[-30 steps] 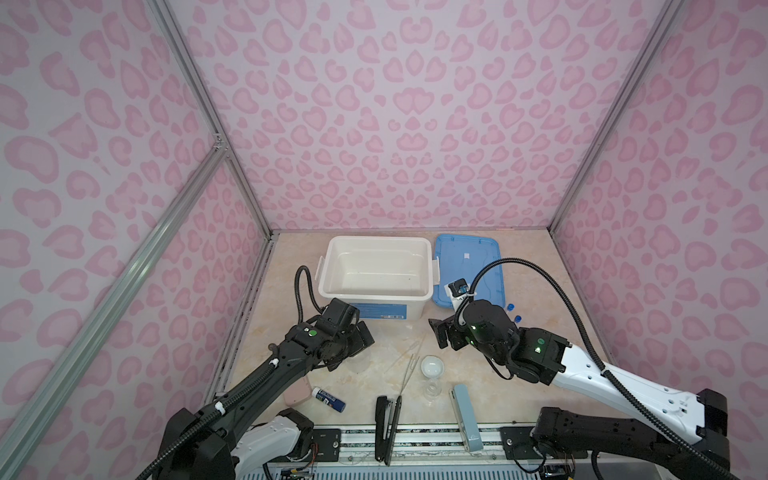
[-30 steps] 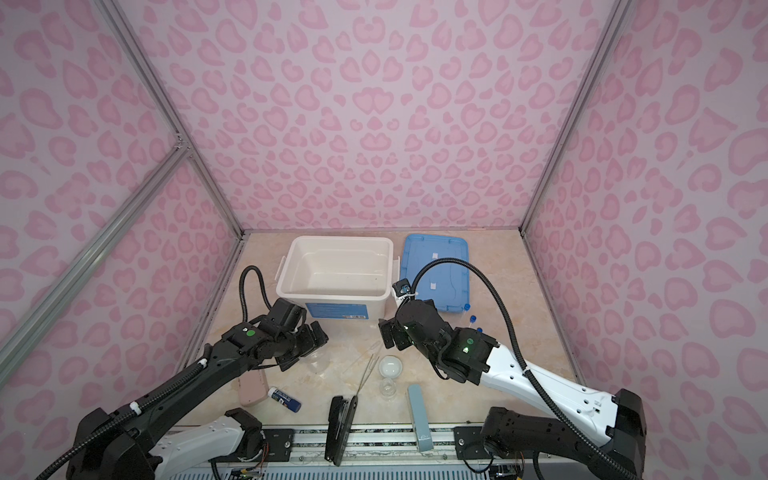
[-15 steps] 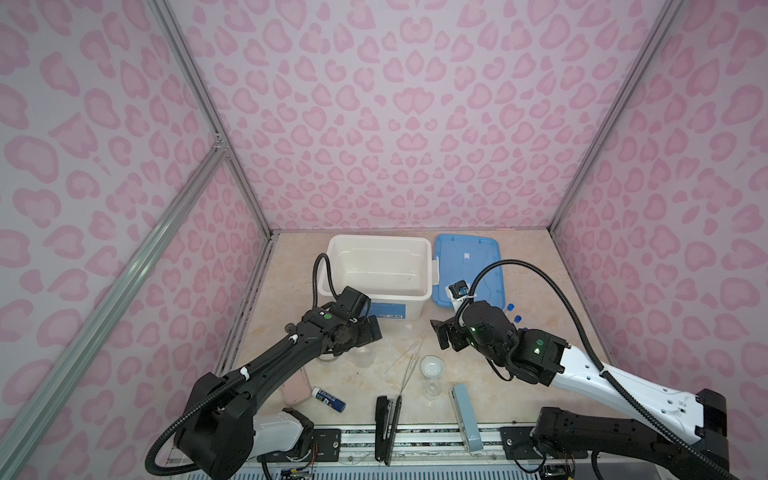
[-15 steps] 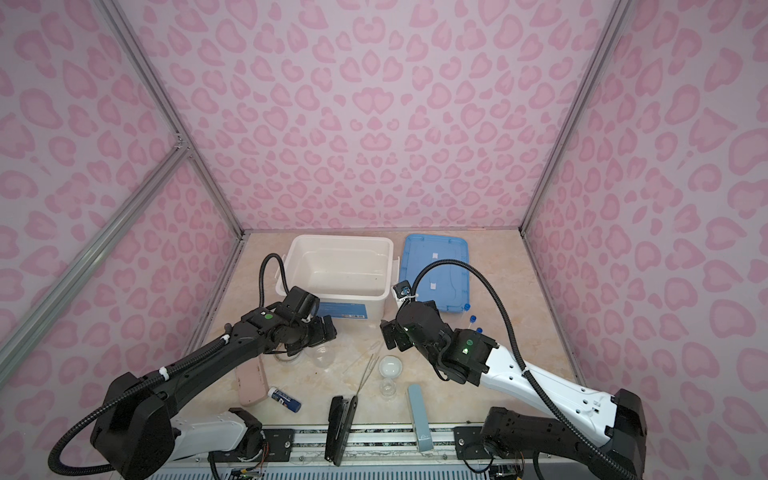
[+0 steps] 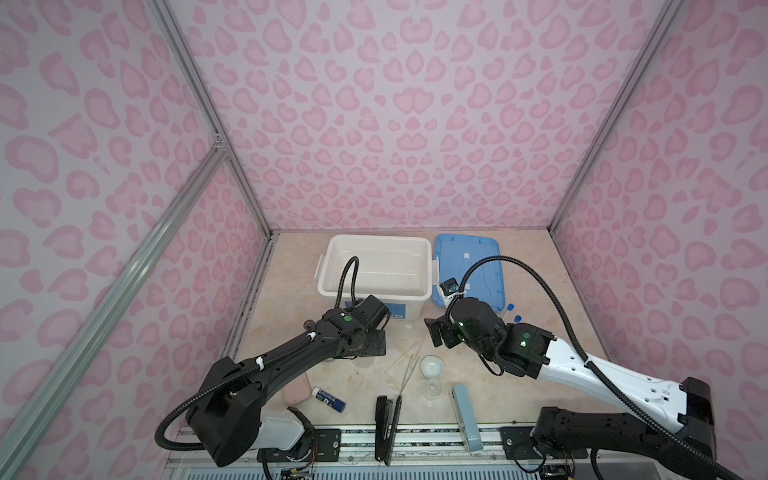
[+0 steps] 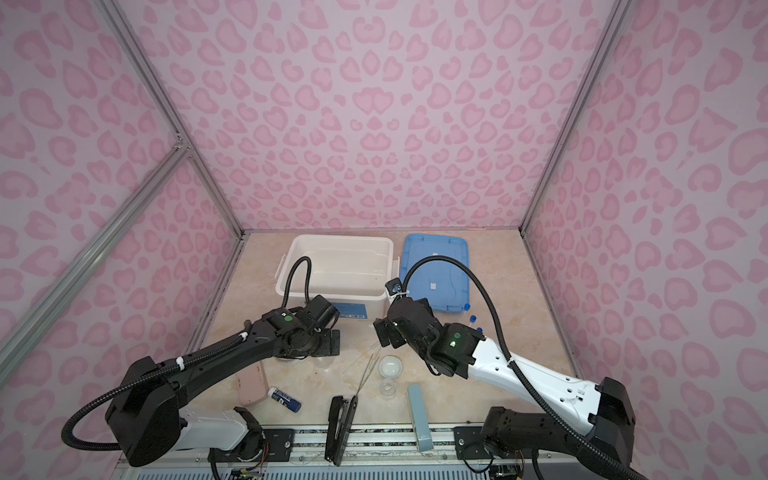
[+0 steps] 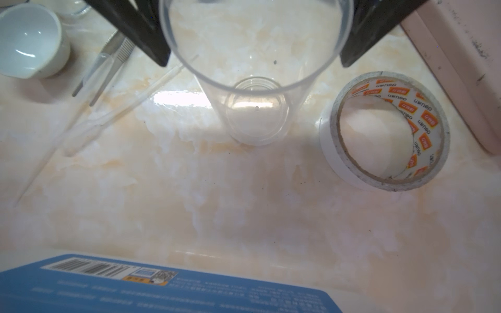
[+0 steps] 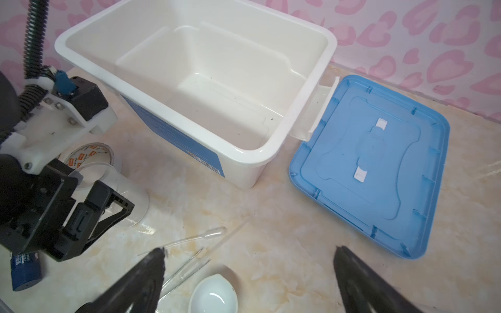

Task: Organize the chemistry lab equipment
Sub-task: 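Lower the left gripper over the clear plastic beaker and close on it, then lift the beaker with the left gripper and carry it over the white bin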

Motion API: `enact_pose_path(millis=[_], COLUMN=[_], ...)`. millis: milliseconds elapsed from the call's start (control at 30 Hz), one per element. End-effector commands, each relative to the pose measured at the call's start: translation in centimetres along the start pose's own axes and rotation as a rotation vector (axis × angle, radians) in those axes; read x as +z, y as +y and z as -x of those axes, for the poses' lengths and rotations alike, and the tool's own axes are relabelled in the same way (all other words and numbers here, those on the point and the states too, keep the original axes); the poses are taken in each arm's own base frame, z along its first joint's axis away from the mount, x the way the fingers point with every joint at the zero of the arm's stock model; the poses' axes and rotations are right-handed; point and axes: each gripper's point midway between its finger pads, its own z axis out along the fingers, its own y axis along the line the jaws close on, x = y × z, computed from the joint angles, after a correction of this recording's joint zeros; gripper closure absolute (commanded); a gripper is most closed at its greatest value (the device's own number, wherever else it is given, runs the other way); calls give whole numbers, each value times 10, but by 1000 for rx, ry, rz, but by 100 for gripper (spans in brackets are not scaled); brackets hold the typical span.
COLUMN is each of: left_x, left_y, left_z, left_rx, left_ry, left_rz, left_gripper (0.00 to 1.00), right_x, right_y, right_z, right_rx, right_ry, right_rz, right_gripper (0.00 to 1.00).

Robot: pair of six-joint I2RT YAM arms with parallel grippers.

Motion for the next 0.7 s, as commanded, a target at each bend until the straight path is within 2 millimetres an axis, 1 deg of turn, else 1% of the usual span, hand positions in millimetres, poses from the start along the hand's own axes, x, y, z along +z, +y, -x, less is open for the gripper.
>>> enact_pose_path(millis=[0,67,167,267,367,400,467,667], left_x=[0,-1,-3,-4,-3,-2,-1,-3], left_y=[4,1,3,-1,-6,-6,-3,4], left_z=[7,10,14,17,18,18,17,13], left_rx=[-15,-17,-32,-61,-72,-70,-64,-62], left_ry=[-30,-37,-60,-75,-77,-74,-68,-66], left_rz=[30,27,38,5,-17,-11,12,29], left_gripper=[0,4,6,8,16,16,21,26], right_x=[-2,-3,-5,-5,-5,-4,-5,-5], right_y=[1,0,-2,-2,-2,-2,-2,-3], right_z=[6,7,8,8,8,8,8,6], right_rx=[9,8,9,14,11,10,8,12], right_ry=[-19,-23,-29,-33,-30,-29,-28,-29], right_rz=[6,0,-6,-6,-8,-8,-9,-9], right_gripper=[2,2,2,2,2,2,2,3])
